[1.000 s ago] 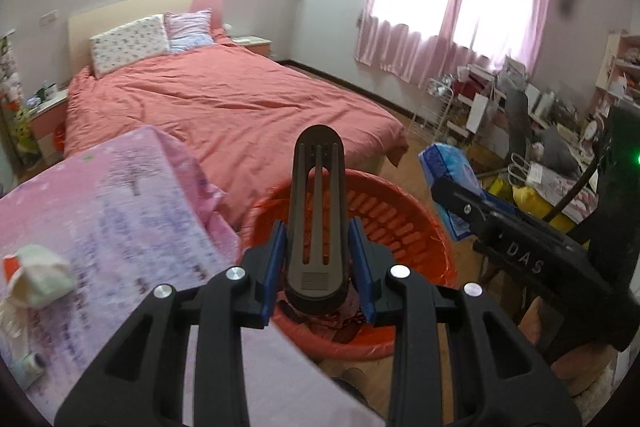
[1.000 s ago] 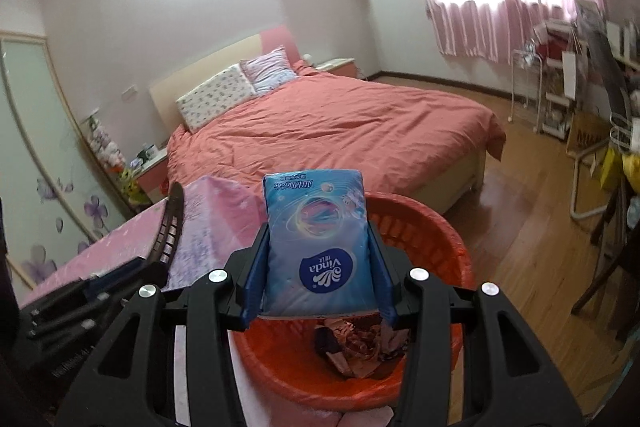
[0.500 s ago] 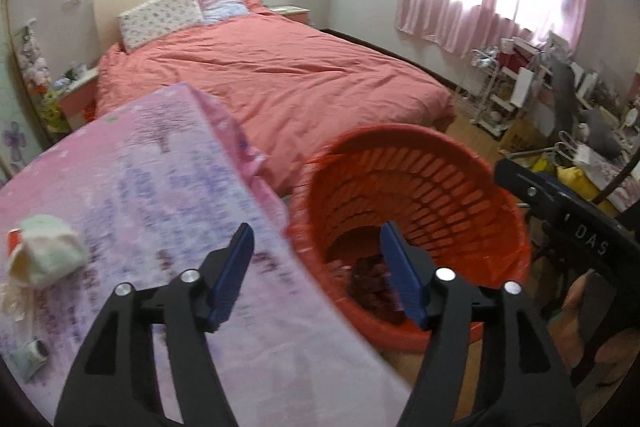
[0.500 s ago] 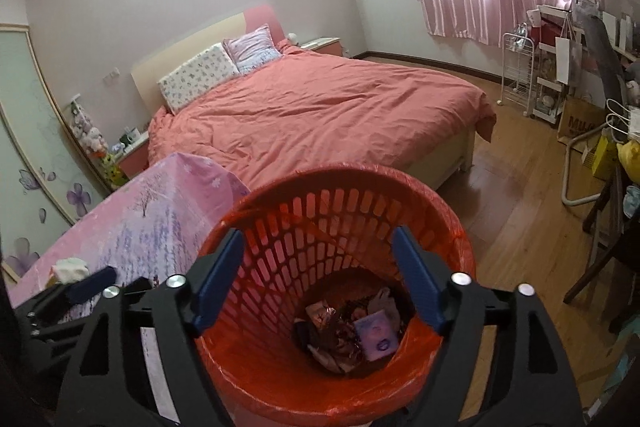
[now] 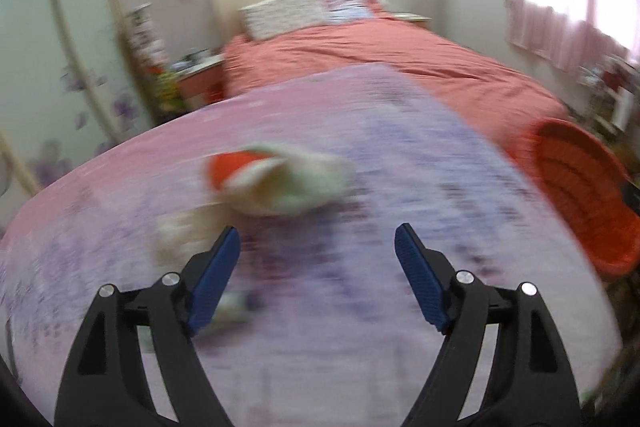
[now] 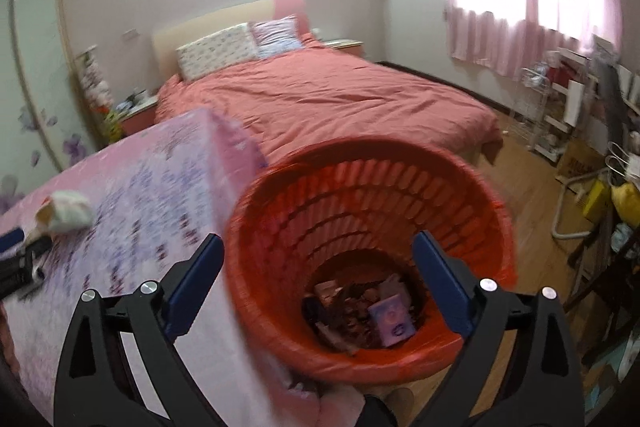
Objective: Collect trash
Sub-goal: 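Grasp the crumpled white tissue with the left tool while the right tool approaches the green sock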
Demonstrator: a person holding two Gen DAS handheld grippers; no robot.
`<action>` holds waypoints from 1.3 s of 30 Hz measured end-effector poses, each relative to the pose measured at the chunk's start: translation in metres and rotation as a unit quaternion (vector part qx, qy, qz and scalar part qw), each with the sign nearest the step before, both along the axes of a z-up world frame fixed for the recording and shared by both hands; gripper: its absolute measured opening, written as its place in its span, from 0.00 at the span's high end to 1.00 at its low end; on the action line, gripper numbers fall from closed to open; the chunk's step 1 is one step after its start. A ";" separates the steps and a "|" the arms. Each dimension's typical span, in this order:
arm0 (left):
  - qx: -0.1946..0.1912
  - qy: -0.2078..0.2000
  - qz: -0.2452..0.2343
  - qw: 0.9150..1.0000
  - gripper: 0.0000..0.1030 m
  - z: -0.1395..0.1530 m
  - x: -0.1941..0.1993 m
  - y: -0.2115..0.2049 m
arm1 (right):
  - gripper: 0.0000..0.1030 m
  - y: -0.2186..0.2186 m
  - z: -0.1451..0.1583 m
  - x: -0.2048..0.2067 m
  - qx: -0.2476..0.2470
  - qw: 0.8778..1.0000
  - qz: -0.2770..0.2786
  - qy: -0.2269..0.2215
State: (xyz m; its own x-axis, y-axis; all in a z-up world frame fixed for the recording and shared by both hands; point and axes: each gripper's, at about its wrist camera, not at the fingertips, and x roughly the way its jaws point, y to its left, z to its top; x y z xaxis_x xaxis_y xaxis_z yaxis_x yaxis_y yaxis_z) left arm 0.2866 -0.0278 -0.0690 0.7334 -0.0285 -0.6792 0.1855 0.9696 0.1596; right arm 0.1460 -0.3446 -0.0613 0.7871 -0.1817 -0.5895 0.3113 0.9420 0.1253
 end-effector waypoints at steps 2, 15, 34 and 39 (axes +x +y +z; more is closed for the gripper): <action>-0.004 0.002 0.034 0.999 0.24 0.000 0.010 0.031 | 0.08 0.010 -0.001 0.002 0.007 1.000 0.017 0.006; 0.025 0.078 0.081 0.993 0.52 -0.035 0.077 0.080 | 0.08 0.053 -0.006 0.016 0.027 0.997 0.067 0.035; -0.015 0.065 0.181 0.981 0.51 -0.039 0.067 0.195 | 0.21 0.166 -0.009 0.072 0.021 0.981 0.186 0.050; -0.023 0.067 0.183 0.981 0.48 -0.040 0.068 0.200 | 0.34 0.202 -0.008 0.107 0.029 0.975 0.212 0.057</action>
State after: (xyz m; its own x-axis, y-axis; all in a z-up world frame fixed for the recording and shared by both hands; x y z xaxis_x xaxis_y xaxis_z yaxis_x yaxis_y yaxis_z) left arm 0.3550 0.1718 -0.1087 0.6042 0.1879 -0.7743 -0.1604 0.9806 0.1128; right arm 0.2528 -0.1426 -0.0690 0.7135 0.1813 -0.6768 -0.0890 0.9816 0.1692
